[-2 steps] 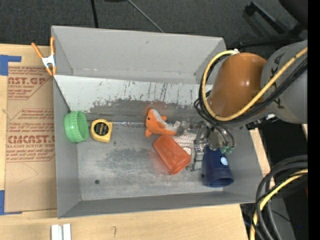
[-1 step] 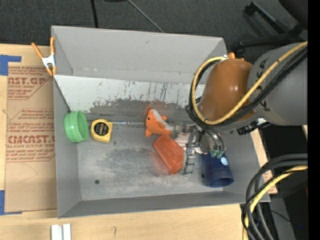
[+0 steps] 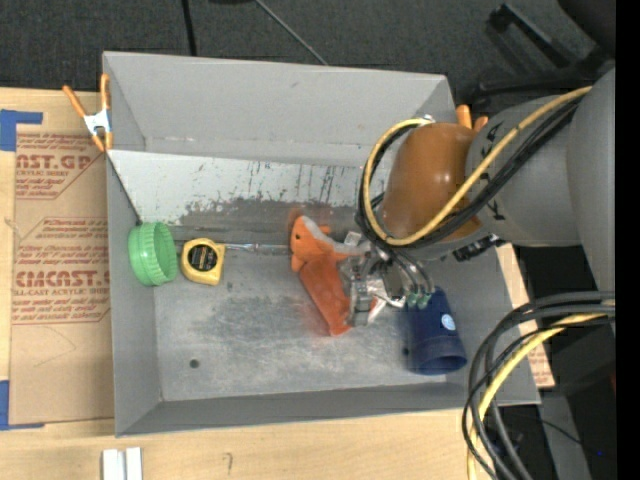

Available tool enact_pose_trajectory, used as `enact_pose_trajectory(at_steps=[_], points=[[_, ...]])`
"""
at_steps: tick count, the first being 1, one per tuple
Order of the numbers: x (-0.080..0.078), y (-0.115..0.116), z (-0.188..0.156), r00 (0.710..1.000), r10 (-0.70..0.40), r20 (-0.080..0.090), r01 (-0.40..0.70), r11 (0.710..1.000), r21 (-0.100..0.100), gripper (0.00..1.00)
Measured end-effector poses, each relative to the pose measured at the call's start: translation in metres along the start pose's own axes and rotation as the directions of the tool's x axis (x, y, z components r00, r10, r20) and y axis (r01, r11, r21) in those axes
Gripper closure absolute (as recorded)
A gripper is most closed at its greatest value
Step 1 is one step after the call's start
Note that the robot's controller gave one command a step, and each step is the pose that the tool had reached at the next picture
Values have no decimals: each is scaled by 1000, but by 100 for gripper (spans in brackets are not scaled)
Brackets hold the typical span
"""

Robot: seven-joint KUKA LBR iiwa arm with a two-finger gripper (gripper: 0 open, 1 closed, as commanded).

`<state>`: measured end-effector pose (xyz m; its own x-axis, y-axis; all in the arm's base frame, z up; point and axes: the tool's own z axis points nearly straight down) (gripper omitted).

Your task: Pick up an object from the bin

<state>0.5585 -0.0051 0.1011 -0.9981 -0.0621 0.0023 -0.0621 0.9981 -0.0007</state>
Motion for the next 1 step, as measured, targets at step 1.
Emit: enact_pose_trajectory(at_steps=[1], points=[[0, 0, 0, 1000, 0, 0, 0, 1000, 0, 100]])
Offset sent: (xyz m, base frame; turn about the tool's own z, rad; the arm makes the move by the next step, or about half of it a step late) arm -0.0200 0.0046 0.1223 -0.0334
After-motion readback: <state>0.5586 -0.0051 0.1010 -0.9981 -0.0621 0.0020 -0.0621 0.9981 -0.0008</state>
